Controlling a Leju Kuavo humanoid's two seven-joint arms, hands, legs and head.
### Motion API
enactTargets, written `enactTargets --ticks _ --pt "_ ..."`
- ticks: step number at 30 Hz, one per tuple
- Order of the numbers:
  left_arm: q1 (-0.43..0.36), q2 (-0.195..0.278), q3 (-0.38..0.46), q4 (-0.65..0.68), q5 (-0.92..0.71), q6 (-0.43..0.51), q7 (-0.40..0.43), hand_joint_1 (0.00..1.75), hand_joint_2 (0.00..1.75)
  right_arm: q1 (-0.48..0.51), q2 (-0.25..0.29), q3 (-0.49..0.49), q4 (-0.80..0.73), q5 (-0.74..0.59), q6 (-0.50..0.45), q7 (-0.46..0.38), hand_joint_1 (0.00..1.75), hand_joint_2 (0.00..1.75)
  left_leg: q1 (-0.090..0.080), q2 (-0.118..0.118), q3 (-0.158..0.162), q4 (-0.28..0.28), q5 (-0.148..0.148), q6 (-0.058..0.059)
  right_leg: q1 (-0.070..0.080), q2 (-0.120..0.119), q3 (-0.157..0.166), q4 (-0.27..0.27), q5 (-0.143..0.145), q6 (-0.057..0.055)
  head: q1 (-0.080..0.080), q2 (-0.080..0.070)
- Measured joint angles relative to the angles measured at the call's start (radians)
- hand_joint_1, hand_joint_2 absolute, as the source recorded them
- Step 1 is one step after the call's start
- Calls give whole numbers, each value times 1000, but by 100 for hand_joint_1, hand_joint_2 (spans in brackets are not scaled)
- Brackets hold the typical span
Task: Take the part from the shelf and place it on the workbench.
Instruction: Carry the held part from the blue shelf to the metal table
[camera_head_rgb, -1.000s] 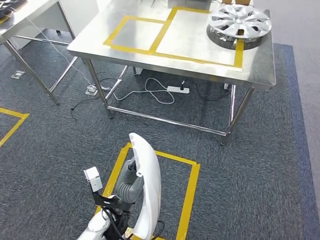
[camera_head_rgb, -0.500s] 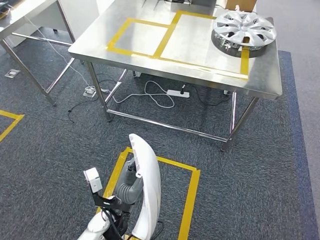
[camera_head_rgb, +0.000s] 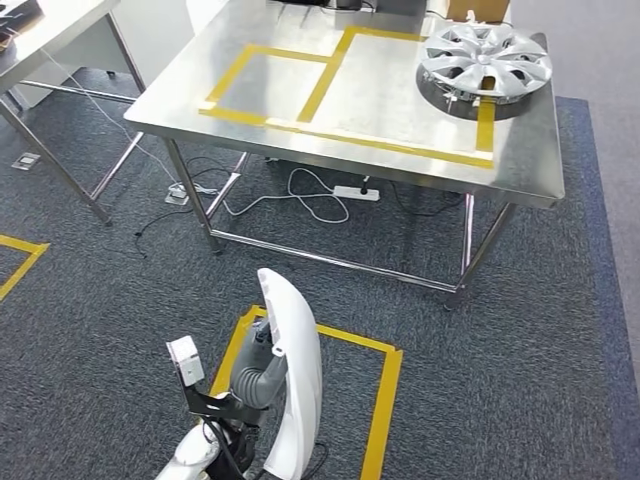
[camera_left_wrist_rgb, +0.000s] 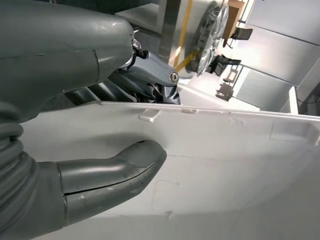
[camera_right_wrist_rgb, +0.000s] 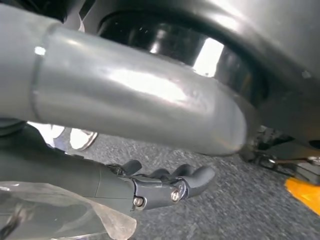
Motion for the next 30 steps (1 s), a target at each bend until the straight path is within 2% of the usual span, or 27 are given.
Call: enactTargets --ticks 2,3,4,5,7,8,9,11,14,15,16,18,19,20,21,22,23,24,25,28,30 --pt "0 1 0 0 0 0 0 175 175 -1 0 -1 0 0 0 0 0 0 3 0 -75 133 -44 -5 0 -2 13 -1 -11 -8 -2 0" --pt "0 1 0 0 1 0 0 175 175 -1 0 -2 0 0 0 0 0 0 4 0 -114 190 -54 -7 1 -2 20 -1 -17 -9 -2 0" --pt "0 1 0 0 1 0 0 175 175 0 0 -2 0 0 0 0 0 0 4 0 -140 218 -46 -7 1 -1 28 -1 -24 -9 -2 0" --pt "0 1 0 0 1 0 0 175 175 1 0 -2 0 0 0 0 0 0 4 0 -150 209 -17 -6 1 1 38 -1 -31 -8 -2 0" --pt "0 1 0 0 1 0 0 175 175 2 0 -3 0 1 1 0 0 0 3 0 -123 100 77 3 1 4 58 -1 -47 -4 -2 0" --pt "0 1 0 0 1 0 0 175 175 1 0 -3 0 1 1 0 0 0 1 0 -104 43 109 8 2 6 67 -1 -56 2 -2 0" --pt "1 2 0 0 1 0 0 175 175 1 0 -3 0 1 2 1 0 0 -1 0 -87 -2 122 12 3 6 69 0 -63 8 -3 0" --pt "1 2 0 1 1 -1 0 175 175 -1 0 -3 0 2 2 1 0 0 -6 -1 -72 -35 110 19 5 5 72 -4 -70 20 -3 0" --pt "1 0 0 0 0 -2 -1 175 175 -5 0 -3 0 3 2 2 0 0 0 -3 -57 -54 101 30 4 1 71 4 -86 34 -1 0" --pt "1 -1 0 0 0 -2 -2 175 175 -7 0 -3 0 3 2 3 0 0 3 -2 -50 -59 99 35 4 1 53 40 -104 38 1 0" --pt "1 -1 0 0 0 -2 -2 175 175 -7 0 -3 0 3 2 3 0 0 4 -1 -45 -61 96 39 3 1 17 100 -128 41 2 0" --pt "1 -1 0 0 0 -3 -2 175 175 -6 0 -3 0 2 2 2 0 0 4 0 -37 -61 87 44 3 1 -75 241 -168 45 4 0" --pt "1 -1 0 0 0 -3 -2 175 175 -6 0 -3 0 2 3 2 0 0 4 -1 -32 -61 82 45 3 1 -110 281 -164 46 5 0" --pt "1 -1 0 0 1 -3 -2 175 175 -6 0 -3 0 2 3 1 0 0 4 -2 -24 -61 76 44 4 1 -125 283 -140 46 6 0" --pt "1 -1 0 0 1 -4 -2 175 175 -7 0 -4 0 2 3 1 0 0 4 -3 -13 -61 68 43 3 0 -121 246 -97 45 7 0" --pt "1 -1 0 0 1 -4 -2 175 175 -8 0 -4 0 3 4 1 0 0 4 -3 -4 -61 61 41 3 0 -102 180 -43 43 7 0" --pt "1 -1 0 0 1 -4 -2 175 175 -7 0 -4 0 3 3 2 0 0 2 -4 4 -61 52 38 5 -1 -78 116 -4 40 7 0" --pt "1 -1 0 0 1 -5 -2 175 175 -6 0 -5 0 3 3 3 0 0 0 -4 9 -59 45 33 6 -2 -55 62 17 35 7 0" --pt "1 -1 0 0 1 -5 -2 175 175 -5 0 -6 0 3 3 4 0 0 -1 -5 9 -59 40 28 8 -2 -42 31 22 30 6 0" --pt "1 -1 0 0 0 -6 -2 175 175 -3 0 -11 0 3 3 4 0 0 -2 -3 16 -63 31 12 8 2 -27 11 9 13 3 0" --pt "0 0 0 -1 0 -6 -2 175 175 -3 0 -13 0 5 4 4 0 0 -1 -2 6 -24 9 2 3 2 -10 4 4 1 -2 0"
